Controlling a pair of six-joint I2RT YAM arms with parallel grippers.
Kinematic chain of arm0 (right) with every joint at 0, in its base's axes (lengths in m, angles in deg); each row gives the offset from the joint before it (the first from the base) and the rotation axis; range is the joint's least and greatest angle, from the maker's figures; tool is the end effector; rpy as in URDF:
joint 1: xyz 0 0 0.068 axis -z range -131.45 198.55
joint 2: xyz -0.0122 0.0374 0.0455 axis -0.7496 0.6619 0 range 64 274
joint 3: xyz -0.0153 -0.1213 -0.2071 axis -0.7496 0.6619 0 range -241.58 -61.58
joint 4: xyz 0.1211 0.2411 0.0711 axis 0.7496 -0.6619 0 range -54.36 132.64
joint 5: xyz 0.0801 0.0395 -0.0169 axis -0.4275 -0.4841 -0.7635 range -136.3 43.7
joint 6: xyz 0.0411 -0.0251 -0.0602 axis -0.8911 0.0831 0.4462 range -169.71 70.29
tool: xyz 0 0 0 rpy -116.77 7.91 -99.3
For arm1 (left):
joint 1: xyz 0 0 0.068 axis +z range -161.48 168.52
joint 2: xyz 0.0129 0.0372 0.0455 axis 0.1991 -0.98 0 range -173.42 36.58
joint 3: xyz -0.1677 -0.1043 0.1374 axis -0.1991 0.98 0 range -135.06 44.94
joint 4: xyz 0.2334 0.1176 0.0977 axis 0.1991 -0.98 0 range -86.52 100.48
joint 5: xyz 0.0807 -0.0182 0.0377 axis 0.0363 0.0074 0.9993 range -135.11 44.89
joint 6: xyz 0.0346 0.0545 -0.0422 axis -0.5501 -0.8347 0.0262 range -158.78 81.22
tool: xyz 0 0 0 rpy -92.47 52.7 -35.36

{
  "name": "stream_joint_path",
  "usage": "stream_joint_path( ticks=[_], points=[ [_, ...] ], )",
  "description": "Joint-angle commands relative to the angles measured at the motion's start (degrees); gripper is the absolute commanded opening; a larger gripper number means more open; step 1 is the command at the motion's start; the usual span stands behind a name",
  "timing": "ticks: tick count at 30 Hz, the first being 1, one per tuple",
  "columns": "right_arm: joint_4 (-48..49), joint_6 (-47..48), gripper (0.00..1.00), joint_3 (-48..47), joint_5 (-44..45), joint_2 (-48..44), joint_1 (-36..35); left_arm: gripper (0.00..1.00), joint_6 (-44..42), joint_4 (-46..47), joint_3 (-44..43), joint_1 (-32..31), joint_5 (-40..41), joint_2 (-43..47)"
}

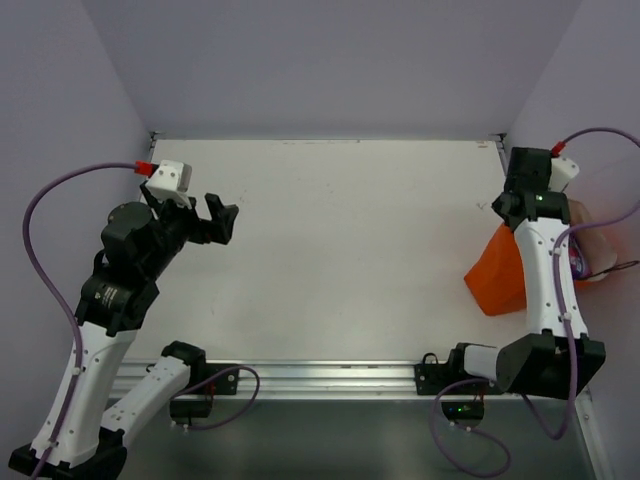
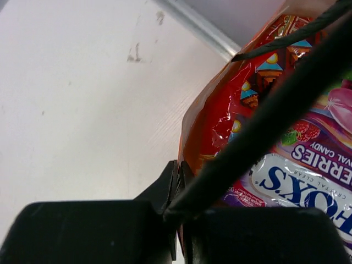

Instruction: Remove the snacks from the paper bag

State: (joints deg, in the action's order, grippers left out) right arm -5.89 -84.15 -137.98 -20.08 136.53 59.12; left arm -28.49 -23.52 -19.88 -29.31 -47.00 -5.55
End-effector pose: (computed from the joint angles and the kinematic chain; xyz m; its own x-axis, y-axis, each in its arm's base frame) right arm 0.2937 -0.0843 0.3176 -0.3022 0.5725 -0.7622 0.7813 0.6069 0.1461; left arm 0.1955 -0.0652 0.3978 -0.2439 -0.1091 -0.9636 0.2981 0.9371 -0.1815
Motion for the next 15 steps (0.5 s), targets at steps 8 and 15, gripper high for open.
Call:
stream_joint_path(
  ticks=[8, 15],
  points=[
    [0.8, -0.2, 0.0, -4.8, -3.2, -2.0, -25.8, 1.0, -0.6, 0.1, -4.1, -0.4, -0.7, -3.1],
    [0.3, -4.5, 0.0, -13.0, -3.5, 4.6, -44.6, 1.0, 1.4, -0.4, -4.0, -0.5, -2.1, -5.2]
  ],
)
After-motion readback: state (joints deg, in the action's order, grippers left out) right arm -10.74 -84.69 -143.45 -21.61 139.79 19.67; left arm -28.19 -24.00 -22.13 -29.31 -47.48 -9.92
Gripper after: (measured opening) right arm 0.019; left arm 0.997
